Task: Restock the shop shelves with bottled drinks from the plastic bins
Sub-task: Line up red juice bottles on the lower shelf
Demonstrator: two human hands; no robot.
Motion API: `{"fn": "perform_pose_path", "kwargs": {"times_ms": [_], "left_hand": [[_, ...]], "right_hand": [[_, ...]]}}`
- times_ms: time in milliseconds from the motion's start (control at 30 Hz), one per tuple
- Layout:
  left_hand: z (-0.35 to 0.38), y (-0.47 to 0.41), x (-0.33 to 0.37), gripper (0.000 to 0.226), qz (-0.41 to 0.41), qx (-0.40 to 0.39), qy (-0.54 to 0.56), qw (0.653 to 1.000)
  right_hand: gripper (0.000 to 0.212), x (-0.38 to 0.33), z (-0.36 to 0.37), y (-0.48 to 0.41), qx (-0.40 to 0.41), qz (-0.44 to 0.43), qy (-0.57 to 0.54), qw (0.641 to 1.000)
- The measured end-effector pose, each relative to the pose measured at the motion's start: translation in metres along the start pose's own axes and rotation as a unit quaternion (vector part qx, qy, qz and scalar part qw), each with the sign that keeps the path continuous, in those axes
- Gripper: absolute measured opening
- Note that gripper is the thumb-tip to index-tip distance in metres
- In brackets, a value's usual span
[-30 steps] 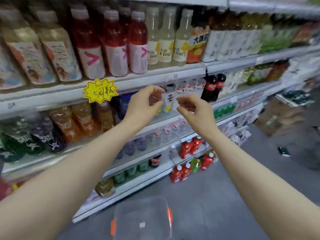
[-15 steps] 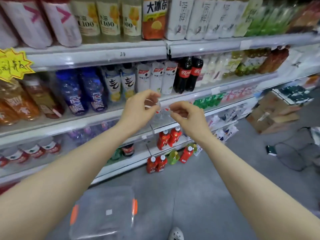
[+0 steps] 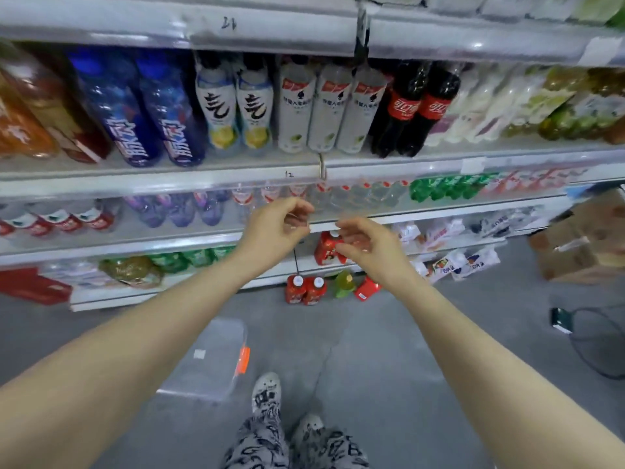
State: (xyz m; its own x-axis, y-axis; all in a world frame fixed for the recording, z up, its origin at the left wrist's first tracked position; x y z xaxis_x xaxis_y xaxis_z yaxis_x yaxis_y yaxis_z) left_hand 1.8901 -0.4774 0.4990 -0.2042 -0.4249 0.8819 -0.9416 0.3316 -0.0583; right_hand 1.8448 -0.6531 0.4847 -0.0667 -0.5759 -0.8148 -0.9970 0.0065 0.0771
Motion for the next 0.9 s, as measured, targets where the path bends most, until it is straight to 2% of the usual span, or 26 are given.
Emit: {"fn": "perform_pose_path", "kwargs": {"times_ms": [200, 400, 500, 567, 900], "left_hand": [[0.031, -0.018, -0.043, 0.032, -0.038, -0.023, -0.011, 0.999], [0.065, -0.016, -0.101, 0.043, -0.112, 0.011, 0.035, 0.993], [0.085, -0.009, -0.151, 0.049, -0.178, 0.083, 0.074, 0.978], [0.106, -0.009, -0.185, 0.04, -0.214, 0.109, 0.083, 0.967], [0.226, -0.031, -0.394, 0.049, -0.211, 0.042, 0.009, 0.976]], "right_hand": [[0.041, 0.047, 0.011, -0.031, -0.056, 0.015, 0.007, 0.998], [0.043, 0.117, 0.046, -0.055, -0.149, 0.025, 0.015, 0.988], [0.043, 0.164, 0.071, -0.072, -0.189, 0.028, 0.022, 0.981], [0.043, 0.196, 0.088, -0.088, -0.206, 0.028, 0.031, 0.978], [0.055, 0.375, 0.213, -0.162, -0.26, 0.015, 0.117, 0.958]]}}
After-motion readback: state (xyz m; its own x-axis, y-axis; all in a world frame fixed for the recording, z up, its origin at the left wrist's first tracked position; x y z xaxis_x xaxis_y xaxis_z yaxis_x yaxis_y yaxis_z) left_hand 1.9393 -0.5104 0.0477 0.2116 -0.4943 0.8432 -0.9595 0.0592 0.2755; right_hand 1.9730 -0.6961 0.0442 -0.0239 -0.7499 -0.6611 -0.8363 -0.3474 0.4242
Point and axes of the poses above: each hand's wrist, its own y-axis away from the middle knuckle, its own z-axis out of the palm, x = y × z, the point moved 9 cm from there along -y, towards the middle knuckle
